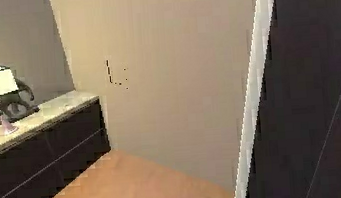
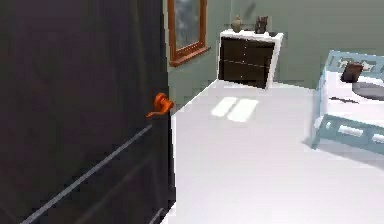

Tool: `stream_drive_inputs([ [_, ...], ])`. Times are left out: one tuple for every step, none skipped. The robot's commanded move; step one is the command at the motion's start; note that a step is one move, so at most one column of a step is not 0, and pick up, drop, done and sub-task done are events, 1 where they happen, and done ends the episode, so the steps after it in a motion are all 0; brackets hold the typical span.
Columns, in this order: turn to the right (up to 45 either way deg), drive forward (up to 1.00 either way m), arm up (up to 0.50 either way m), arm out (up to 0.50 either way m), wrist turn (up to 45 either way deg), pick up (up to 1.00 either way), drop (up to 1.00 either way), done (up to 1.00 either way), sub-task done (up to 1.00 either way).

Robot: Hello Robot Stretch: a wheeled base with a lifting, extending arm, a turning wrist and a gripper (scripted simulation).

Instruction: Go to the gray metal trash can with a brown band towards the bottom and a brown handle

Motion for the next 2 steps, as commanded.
stream_drive_inputs([
  [45.0, 0.0, 0.0, 0.0, 0.0, 0.0, 0.0, 0.0, 0.0],
  [45.0, 0.0, 0.0, 0.0, 0.0, 0.0, 0.0, 0.0, 0.0],
])
